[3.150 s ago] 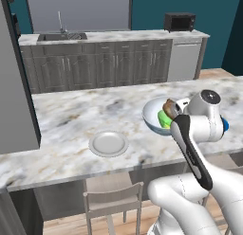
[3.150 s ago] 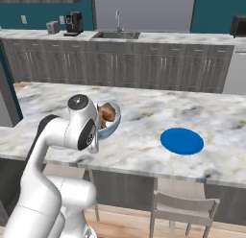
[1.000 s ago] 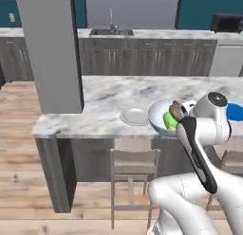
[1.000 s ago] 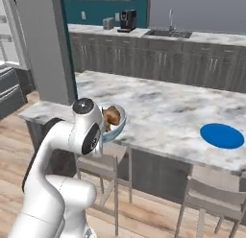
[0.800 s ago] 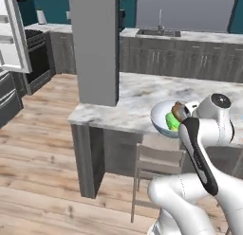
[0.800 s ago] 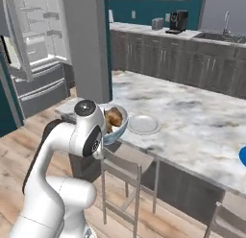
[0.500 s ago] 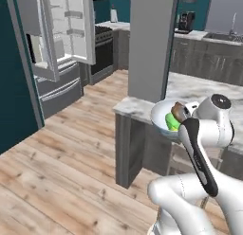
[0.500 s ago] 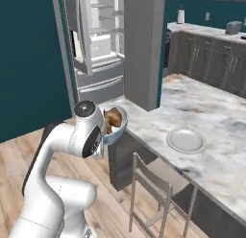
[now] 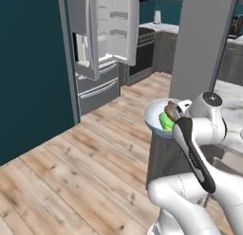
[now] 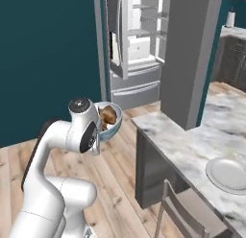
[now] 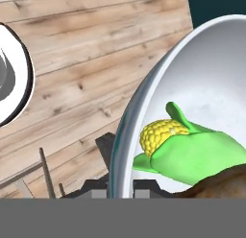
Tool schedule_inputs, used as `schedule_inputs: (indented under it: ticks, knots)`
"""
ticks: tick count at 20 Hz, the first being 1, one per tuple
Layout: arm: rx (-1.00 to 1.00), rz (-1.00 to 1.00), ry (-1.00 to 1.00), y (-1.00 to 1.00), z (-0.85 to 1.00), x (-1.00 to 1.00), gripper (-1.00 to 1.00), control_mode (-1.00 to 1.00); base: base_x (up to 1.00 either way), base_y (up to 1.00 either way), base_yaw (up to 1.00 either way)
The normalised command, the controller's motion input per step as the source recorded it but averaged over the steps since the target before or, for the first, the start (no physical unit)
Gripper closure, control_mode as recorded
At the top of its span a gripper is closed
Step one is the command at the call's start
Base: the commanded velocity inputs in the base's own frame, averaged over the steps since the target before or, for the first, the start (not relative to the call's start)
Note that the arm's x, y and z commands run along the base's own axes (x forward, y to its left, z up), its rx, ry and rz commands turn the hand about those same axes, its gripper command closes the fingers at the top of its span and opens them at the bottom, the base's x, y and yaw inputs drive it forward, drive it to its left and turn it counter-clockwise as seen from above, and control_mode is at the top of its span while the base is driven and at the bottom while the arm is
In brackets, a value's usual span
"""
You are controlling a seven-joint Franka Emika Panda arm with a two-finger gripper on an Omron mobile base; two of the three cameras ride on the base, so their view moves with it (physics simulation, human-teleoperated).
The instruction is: Pick the chicken drumstick and corn from their plates and place them in the bowl. Then put the bowl in the fridge.
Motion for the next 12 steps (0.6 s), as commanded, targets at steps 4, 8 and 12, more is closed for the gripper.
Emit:
schedule_inputs:
  ticks: [4,8,12]
  knots:
    - [0.0,0.0,0.0,0.0,0.0,0.0,1.0,1.0,0.81,0.21,0.02]
    - [0.0,0.0,0.0,0.0,0.0,0.0,1.0,1.0,0.76,0.33,0.0]
    - [0.0,0.0,0.0,0.0,0.0,0.0,1.0,1.0,0.7,0.35,-0.02]
